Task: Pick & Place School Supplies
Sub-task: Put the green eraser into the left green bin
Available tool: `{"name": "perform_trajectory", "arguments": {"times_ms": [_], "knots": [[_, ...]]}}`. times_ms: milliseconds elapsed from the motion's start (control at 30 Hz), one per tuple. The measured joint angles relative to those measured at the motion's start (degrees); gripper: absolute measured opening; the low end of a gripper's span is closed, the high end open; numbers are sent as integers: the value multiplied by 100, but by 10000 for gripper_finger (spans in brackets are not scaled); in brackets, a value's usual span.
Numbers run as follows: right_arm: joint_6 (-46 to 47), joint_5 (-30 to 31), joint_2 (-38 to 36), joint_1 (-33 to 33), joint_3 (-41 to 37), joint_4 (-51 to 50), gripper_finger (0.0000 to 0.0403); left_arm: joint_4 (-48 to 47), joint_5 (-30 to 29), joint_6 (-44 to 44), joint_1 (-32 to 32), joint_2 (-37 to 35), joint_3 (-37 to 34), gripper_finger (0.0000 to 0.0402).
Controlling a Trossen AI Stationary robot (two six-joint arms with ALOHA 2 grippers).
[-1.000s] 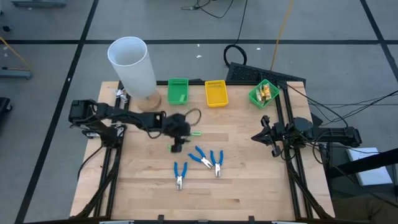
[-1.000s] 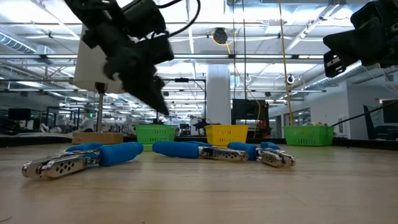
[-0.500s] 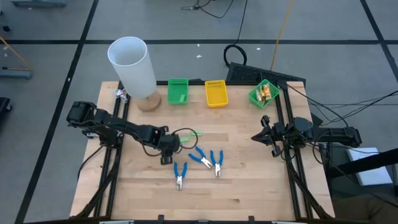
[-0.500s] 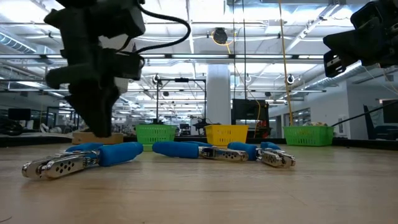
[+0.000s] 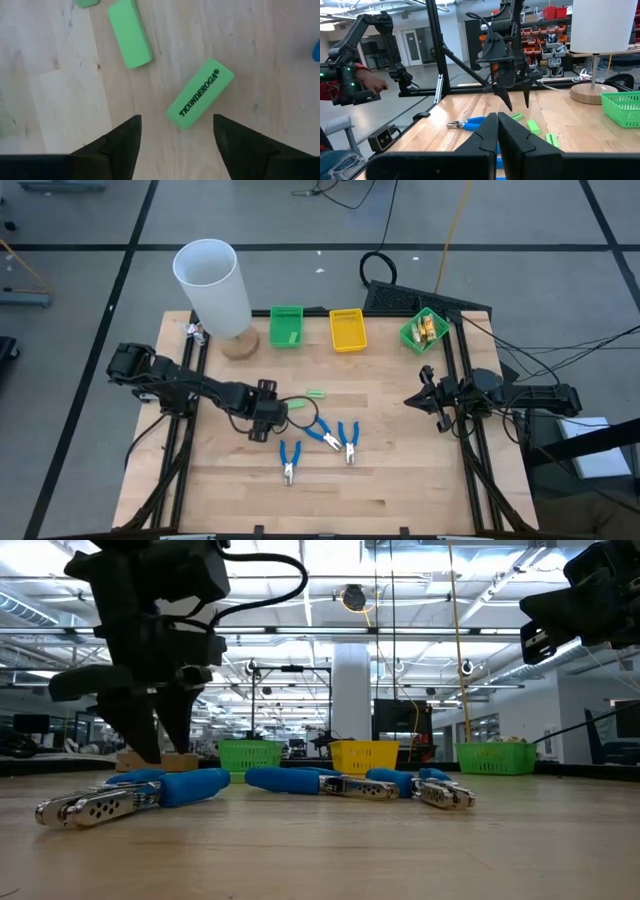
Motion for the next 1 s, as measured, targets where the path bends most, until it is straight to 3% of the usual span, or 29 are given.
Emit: {"name": "perform_trajectory", "arguments": {"times_ms": [433,1000], "knots": [[2,0,0,-2,0,2,4,238,545,224,350,16,0,251],[0,0,-2,-2,-1,0,4,272,1054,108,415,562,22,250]]}}
